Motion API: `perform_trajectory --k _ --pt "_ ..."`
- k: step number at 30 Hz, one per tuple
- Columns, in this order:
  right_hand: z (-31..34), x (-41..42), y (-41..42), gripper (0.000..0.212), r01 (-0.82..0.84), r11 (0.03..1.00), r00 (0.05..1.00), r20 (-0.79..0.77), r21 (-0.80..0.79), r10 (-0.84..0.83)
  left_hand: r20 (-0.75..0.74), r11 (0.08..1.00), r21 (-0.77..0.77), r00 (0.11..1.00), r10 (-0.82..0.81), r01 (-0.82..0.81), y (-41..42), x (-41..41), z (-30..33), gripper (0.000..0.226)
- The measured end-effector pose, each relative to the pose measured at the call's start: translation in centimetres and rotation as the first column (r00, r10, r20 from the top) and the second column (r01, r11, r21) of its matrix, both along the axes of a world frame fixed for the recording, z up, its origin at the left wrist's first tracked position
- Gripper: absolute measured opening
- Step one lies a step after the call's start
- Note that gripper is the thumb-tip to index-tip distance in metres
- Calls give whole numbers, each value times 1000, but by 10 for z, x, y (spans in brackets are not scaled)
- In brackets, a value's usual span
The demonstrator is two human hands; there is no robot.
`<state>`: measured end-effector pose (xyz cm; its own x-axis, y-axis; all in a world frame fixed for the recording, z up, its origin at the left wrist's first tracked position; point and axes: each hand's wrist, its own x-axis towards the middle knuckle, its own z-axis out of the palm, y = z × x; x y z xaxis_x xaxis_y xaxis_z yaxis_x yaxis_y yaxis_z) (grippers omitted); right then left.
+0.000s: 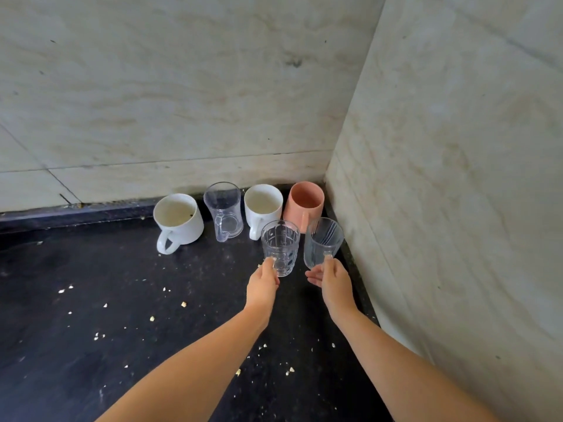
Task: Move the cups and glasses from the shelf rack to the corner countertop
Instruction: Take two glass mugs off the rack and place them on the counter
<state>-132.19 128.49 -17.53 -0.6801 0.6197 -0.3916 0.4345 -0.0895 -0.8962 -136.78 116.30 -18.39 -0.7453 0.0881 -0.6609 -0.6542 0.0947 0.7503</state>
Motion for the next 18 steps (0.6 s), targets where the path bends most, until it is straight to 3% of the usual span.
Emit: perform_trajectory --k 12,15,18 --pt "10 -3 -4 31 -185 982 968 176 26 177 -37 993 14 993 -115 115 -2 2 -9 40" --pt "13 -3 -1 35 -226 969 950 242 105 195 -55 990 27 989 -137 138 -8 3 1 40" --pt "21 1 2 35 -255 948 932 309 191 188 -82 980 -79 979 -186 180 -22 3 12 33"
